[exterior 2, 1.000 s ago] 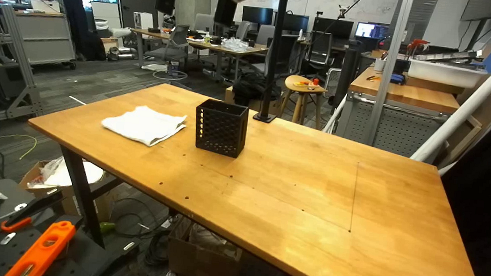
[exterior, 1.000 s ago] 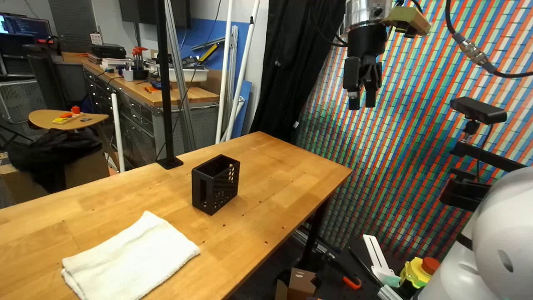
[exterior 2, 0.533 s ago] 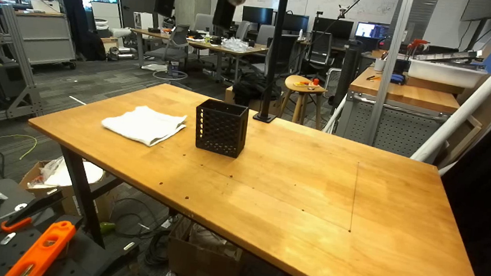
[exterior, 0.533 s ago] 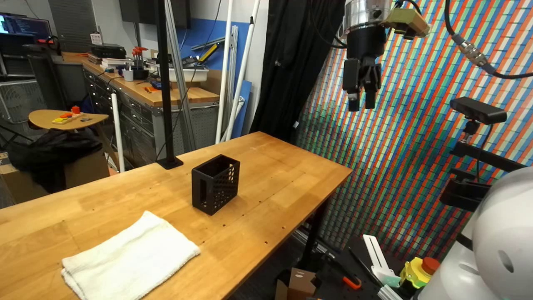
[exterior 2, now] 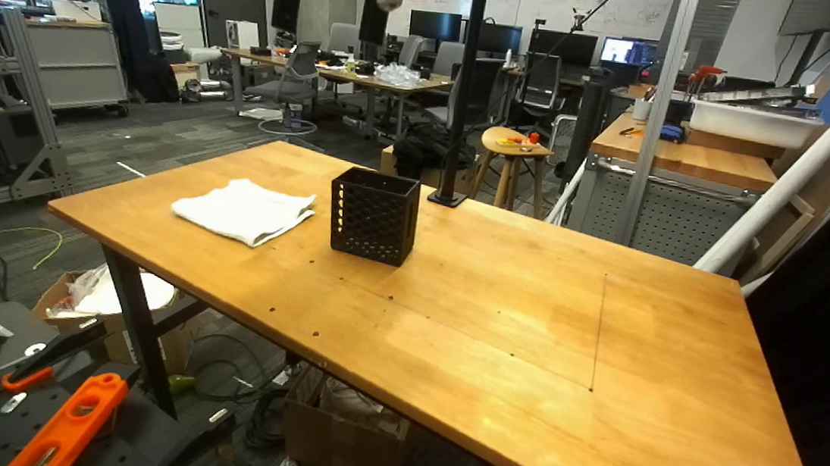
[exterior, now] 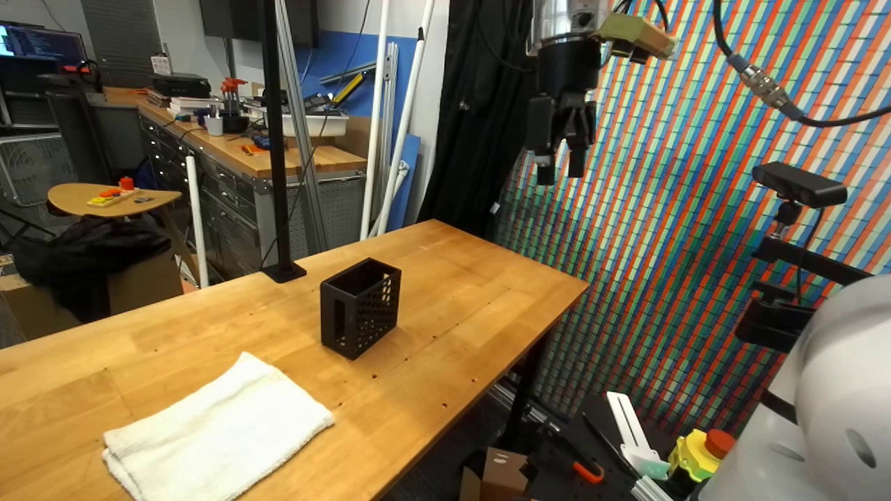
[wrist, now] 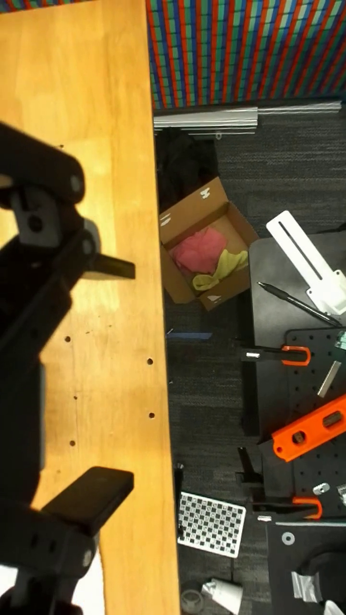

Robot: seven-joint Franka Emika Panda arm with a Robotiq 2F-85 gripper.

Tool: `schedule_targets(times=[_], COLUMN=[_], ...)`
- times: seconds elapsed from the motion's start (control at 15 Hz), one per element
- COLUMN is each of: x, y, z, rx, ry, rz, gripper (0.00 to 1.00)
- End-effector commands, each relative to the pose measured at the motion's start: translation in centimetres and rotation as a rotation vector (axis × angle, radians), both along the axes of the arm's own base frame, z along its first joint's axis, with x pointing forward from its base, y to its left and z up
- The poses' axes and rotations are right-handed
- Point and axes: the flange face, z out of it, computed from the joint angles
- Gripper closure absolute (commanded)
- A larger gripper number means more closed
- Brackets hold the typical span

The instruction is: Put the white towel in the black basket.

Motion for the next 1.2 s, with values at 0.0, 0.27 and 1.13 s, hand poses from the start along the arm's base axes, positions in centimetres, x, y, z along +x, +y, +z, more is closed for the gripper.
schedule_targets(times=[0.0,0.27,1.13], x=[3.5,6.8,14.5], y=[3.9,8.2,20.2], z=[0.6,0.5,0.6], rx=[-0.038,-0.038,-0.039], ry=[-0.051,-0.101,-0.171], rz=[-0.045,-0.058,-0.041], gripper=[0.0,0.0,0.0])
